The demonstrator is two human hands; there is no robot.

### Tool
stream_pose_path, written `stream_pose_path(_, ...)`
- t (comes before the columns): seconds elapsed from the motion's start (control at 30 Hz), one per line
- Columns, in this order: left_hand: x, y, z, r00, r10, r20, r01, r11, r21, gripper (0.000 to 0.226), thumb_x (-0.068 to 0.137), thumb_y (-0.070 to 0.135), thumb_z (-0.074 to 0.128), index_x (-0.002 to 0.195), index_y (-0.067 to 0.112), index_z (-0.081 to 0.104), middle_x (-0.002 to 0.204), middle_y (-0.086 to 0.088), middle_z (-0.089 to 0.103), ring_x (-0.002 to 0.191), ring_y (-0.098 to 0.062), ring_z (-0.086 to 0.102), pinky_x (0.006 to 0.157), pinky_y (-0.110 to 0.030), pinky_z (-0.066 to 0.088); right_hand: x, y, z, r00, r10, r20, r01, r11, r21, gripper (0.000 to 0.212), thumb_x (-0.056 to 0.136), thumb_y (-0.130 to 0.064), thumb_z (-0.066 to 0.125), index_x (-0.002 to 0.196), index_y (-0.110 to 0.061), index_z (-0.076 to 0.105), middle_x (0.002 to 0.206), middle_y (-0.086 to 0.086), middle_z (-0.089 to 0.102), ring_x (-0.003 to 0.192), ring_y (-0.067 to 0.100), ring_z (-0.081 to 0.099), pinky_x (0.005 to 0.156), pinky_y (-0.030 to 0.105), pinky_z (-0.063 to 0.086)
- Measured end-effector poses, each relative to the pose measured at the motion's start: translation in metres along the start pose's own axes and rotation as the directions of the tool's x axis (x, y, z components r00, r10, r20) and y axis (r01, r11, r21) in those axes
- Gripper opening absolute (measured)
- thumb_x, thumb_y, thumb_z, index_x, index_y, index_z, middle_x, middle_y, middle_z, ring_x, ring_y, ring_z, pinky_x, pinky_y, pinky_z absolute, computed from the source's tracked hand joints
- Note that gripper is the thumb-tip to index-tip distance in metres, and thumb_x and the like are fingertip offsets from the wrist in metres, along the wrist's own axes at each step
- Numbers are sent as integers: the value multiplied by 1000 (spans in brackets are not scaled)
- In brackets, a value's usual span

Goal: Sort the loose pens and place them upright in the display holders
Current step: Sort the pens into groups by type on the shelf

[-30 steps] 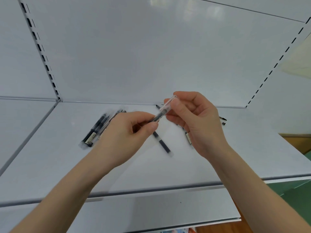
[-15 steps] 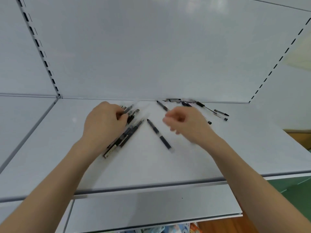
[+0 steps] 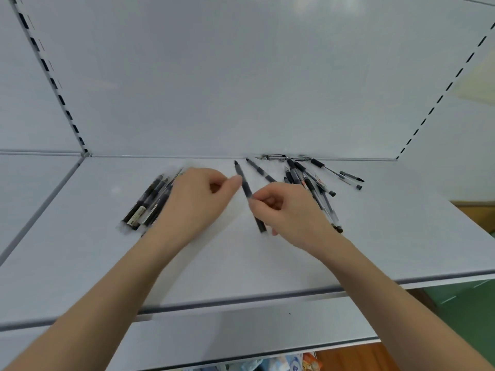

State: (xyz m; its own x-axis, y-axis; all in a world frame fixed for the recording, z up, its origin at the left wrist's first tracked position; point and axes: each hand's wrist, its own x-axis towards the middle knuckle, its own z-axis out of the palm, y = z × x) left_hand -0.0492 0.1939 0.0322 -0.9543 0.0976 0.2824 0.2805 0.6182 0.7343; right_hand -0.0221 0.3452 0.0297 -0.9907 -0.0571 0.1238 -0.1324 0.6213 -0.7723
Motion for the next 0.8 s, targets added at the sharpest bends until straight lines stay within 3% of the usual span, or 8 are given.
stream_pose_path(0.1, 4, 6, 10, 994, -70, 88, 87, 973, -212, 27, 85, 26, 60, 65, 10, 66, 48, 11, 63, 48, 1, 59, 51, -10, 42, 0, -5, 0, 993, -31, 111, 28, 999, 35, 9, 85, -16, 61, 78, -11, 65, 65, 1, 61, 56, 7, 52, 55, 29, 49)
stream_pose_path(0.17, 6, 3, 12, 991, -105, 85, 124, 955, -270, 23, 86, 22, 59, 68, 8, 65, 55, 7, 65, 48, 1, 60, 53, -15, 46, 12, 1, -11, 991, -13, 131, 15, 1000, -17, 14, 86, -16, 59, 73, -16, 63, 65, 1, 61, 56, 7, 56, 53, 24, 48)
stream_pose_path(0.3, 5, 0, 9, 976, -172, 129, 208, 913, -352, 20, 89, 19, 55, 73, 7, 61, 67, -4, 69, 56, -9, 68, 54, -20, 53, 66, 20, -38, 995, -28, -96, -11, 922, -387, 18, 87, -14, 53, 85, -3, 67, 89, 10, 68, 82, 23, 60, 76, 35, 49)
stream_pose_path(0.47, 3, 2, 8, 969, -179, 169, 232, 892, -387, 20, 88, 16, 57, 72, 4, 59, 63, -7, 65, 51, -14, 66, 55, -25, 56, 121, 31, -38, 991, 125, -42, -122, 752, -648, 21, 85, -11, 55, 104, -5, 61, 106, 11, 64, 93, 27, 59, 73, 30, 43)
stream_pose_path(0.57, 3, -1, 6, 969, -183, 168, 237, 883, -405, 20, 87, 17, 58, 70, 7, 59, 62, -5, 63, 53, -16, 66, 55, -23, 56, 133, 32, -31, 987, 159, 18, -102, 708, -699, 17, 83, -7, 56, 100, -3, 57, 96, 11, 60, 83, 25, 52, 68, 28, 39)
stream_pose_path(0.63, 3, -2, 5, 969, -183, 166, 236, 883, -406, 19, 87, 18, 59, 71, 8, 59, 62, -3, 63, 55, -17, 66, 56, -24, 57, 137, 32, -31, 986, 160, 35, -90, 708, -700, 5, 83, -4, 54, 79, -5, 51, 79, 7, 51, 79, 25, 49, 62, 27, 37)
stream_pose_path(0.7, 3, -2, 5, 971, -173, 167, 228, 883, -411, 19, 87, 19, 59, 71, 9, 59, 61, -3, 62, 53, -15, 65, 54, -22, 55, 139, 33, -30, 983, 179, 40, -104, 724, -682, 28, 81, -1, 53, 61, -10, 36, 64, 3, 39, 73, 26, 46, 55, 25, 33)
stream_pose_path(0.8, 3, 0, 6, 973, -154, 173, 213, 886, -411, 19, 87, 19, 59, 70, 10, 58, 60, -2, 62, 49, -10, 63, 50, -19, 52, 137, 31, -30, 978, 204, 43, -127, 747, -652, 36, 78, 1, 52, 55, -12, 27, 57, 3, 31, 55, 21, 36, 46, 26, 25)
